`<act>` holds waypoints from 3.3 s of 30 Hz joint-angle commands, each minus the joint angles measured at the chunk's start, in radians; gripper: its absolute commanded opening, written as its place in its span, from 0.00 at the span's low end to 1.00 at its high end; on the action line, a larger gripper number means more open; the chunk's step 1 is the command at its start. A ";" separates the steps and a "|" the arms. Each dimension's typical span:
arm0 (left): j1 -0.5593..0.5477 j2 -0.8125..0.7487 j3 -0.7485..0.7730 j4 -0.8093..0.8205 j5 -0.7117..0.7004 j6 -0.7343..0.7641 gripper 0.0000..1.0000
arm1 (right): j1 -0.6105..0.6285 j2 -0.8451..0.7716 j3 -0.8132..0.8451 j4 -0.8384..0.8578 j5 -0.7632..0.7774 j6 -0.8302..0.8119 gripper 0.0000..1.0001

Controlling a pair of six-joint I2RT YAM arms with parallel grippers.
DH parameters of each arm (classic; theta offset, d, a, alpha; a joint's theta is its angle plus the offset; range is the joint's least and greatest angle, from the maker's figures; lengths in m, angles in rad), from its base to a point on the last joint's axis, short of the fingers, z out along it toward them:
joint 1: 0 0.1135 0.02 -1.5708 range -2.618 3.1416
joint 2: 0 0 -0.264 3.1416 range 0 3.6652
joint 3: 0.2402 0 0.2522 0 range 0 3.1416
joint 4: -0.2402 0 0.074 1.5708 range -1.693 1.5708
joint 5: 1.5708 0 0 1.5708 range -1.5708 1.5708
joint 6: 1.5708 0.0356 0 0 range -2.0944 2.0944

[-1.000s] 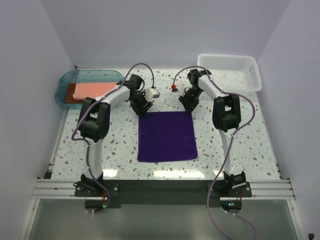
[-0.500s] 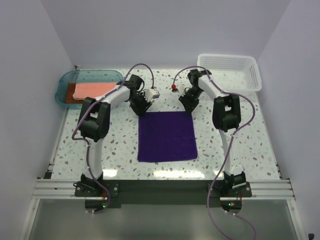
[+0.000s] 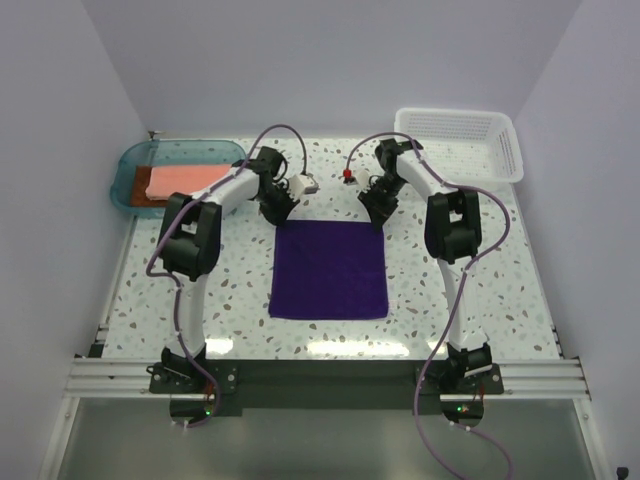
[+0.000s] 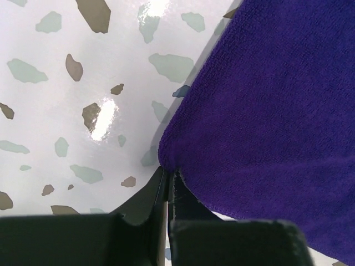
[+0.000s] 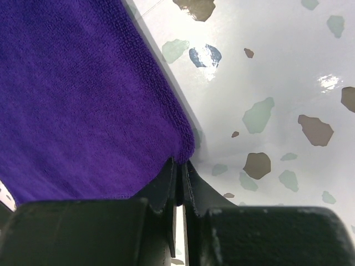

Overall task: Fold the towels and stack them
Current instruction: Fold the towel

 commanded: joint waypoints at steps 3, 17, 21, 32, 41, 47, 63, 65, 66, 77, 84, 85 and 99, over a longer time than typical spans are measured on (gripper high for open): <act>0.002 0.083 -0.003 -0.077 -0.051 0.027 0.00 | 0.006 0.006 -0.023 0.059 0.075 0.013 0.00; 0.002 -0.228 -0.167 0.261 -0.128 -0.077 0.00 | 0.020 -0.307 -0.230 0.403 0.127 0.203 0.00; -0.003 -0.310 -0.233 0.317 -0.160 -0.127 0.00 | 0.036 -0.357 -0.317 0.450 0.161 0.234 0.00; -0.008 -0.408 -0.336 0.395 -0.234 -0.193 0.00 | 0.040 -0.477 -0.397 0.550 0.312 0.285 0.00; -0.028 -0.429 -0.339 0.386 -0.237 -0.213 0.00 | 0.040 -0.526 -0.427 0.601 0.383 0.297 0.00; -0.066 -0.457 -0.347 0.374 -0.283 -0.261 0.00 | 0.041 -0.558 -0.482 0.567 0.412 0.331 0.00; -0.130 -0.595 -0.529 0.263 -0.378 -0.545 0.00 | 0.052 -0.731 -0.719 0.519 0.434 0.607 0.00; -0.138 -0.623 -0.558 0.277 -0.367 -0.565 0.00 | 0.056 -0.765 -0.773 0.529 0.422 0.627 0.00; -0.143 -0.626 -0.563 0.274 -0.358 -0.573 0.00 | 0.058 -0.773 -0.790 0.541 0.423 0.632 0.00; -0.183 -0.652 -0.647 0.288 -0.329 -0.650 0.00 | 0.112 -0.845 -0.894 0.599 0.524 0.558 0.00; -0.183 -0.653 -0.643 0.266 -0.355 -0.685 0.00 | 0.125 -0.853 -0.907 0.599 0.552 0.553 0.00; -0.183 -0.656 -0.638 0.256 -0.355 -0.694 0.00 | 0.127 -0.856 -0.908 0.599 0.555 0.553 0.00; -0.187 -0.636 -0.700 0.269 -0.260 -0.745 0.00 | 0.136 -0.890 -1.032 0.663 0.504 0.635 0.00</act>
